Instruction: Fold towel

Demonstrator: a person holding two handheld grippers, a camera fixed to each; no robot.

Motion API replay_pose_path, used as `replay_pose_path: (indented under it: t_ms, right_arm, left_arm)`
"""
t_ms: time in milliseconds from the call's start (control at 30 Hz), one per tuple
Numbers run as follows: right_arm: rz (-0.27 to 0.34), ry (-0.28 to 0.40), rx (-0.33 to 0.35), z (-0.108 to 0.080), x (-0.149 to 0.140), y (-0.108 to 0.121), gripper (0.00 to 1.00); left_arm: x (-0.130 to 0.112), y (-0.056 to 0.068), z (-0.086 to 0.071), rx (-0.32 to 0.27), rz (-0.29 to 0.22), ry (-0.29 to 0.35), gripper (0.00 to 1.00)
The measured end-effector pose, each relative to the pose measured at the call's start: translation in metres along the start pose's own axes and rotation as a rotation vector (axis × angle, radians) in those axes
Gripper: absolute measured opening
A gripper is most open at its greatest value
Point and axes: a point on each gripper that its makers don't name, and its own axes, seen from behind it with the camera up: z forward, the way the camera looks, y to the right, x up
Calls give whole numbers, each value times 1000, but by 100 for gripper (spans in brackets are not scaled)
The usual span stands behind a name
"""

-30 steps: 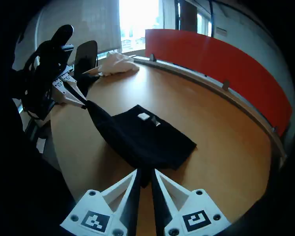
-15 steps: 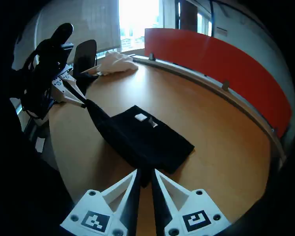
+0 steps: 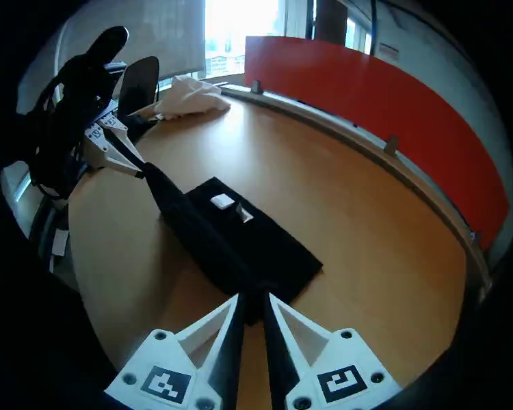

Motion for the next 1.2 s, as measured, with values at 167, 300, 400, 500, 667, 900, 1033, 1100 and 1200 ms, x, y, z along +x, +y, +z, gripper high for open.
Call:
replay_pose_path:
  t_ms: [167, 300, 400, 500, 667, 900, 1033, 1100, 1200]
  right_arm:
    - [6, -9, -7, 12, 5, 13, 17]
    - [17, -14, -9, 21, 7, 21, 17]
    - [26, -19, -9, 26, 6, 25, 17]
    - [30, -28, -8, 29, 4, 28, 17]
    - [25, -45, -7, 34, -1, 32, 17]
    - [32, -71, -13, 48, -8, 40, 17]
    - [52, -80, -12, 57, -11, 43, 18]
    - [59, -83, -14, 61, -12, 45, 18]
    - [66, -84, -22, 67, -14, 49, 19]
  left_arm:
    - [10, -11, 12, 17, 6, -3, 12]
    - [13, -15, 19, 20, 12, -11, 12]
    - [13, -16, 24, 20, 16, -18, 12]
    - [12, -17, 29, 21, 21, -24, 12]
    - [11, -21, 39, 31, 28, -36, 12]
    - [13, -28, 58, 43, 43, -40, 13]
    - [13, -33, 69, 55, 48, -43, 14]
    - [11, -35, 74, 58, 49, -46, 14]
    - [8, -37, 81, 61, 49, -50, 16]
